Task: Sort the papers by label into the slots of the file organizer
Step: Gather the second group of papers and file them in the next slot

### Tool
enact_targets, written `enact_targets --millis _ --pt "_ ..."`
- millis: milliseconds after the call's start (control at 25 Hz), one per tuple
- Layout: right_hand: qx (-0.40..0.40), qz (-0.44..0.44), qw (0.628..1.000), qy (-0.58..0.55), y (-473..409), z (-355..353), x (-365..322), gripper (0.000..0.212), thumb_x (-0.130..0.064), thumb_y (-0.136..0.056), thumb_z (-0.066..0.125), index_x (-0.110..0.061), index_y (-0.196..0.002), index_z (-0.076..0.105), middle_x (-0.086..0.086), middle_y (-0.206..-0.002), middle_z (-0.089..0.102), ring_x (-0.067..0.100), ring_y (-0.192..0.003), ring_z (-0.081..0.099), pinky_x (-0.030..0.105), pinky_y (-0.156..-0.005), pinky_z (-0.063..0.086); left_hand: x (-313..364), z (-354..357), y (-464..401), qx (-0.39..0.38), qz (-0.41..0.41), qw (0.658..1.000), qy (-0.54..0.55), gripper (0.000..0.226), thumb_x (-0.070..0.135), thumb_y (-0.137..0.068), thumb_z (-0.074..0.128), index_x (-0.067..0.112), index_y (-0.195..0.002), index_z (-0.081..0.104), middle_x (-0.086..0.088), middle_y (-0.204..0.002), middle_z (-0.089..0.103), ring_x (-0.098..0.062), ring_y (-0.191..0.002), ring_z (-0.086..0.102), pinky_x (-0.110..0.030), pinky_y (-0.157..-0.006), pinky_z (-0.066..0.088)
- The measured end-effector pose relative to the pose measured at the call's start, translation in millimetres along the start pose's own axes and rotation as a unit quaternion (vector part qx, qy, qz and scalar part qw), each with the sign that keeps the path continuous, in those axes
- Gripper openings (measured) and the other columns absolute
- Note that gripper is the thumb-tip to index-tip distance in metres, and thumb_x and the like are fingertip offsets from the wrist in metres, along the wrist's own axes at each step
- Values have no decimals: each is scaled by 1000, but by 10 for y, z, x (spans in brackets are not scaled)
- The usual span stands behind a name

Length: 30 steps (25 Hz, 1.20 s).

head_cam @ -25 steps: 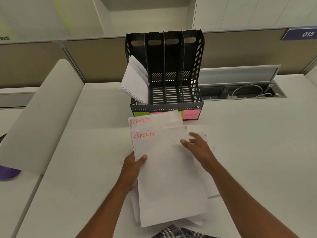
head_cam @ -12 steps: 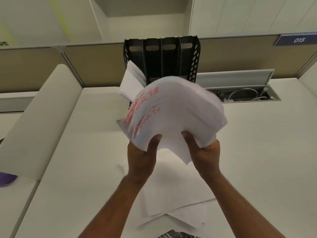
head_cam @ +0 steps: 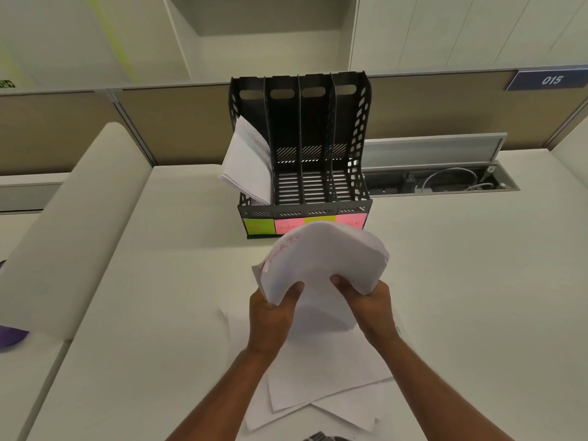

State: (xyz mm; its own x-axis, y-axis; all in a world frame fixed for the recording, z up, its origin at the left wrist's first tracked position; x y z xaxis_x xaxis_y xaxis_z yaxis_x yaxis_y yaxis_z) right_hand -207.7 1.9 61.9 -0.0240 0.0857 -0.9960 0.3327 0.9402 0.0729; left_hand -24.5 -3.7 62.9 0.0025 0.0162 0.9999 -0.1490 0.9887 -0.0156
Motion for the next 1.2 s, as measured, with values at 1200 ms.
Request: enact_targets --millis 1200 --pt "145 -427 828 332 -1604 978 -1591 43 -6 -91 65 6 -132 57 22 -94 69 33 -81 65 46 -63 57 1661 788 -2273 -187 30 976 103 43 30 -97 46 0 -128 44 -28 -111 51 -44 -106 54 -42 -79 60"
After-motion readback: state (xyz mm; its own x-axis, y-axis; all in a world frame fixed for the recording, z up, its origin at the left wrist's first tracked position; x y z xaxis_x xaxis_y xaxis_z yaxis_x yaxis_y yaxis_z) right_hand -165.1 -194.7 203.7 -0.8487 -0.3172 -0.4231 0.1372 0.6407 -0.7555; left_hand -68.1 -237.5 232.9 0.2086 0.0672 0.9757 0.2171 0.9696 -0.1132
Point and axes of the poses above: each hand's wrist, its own y-axis away from the middle knuckle, its own z-axis out of the palm, x = y × z, the point moved 1 cm from there along -y, towards the middle knuckle
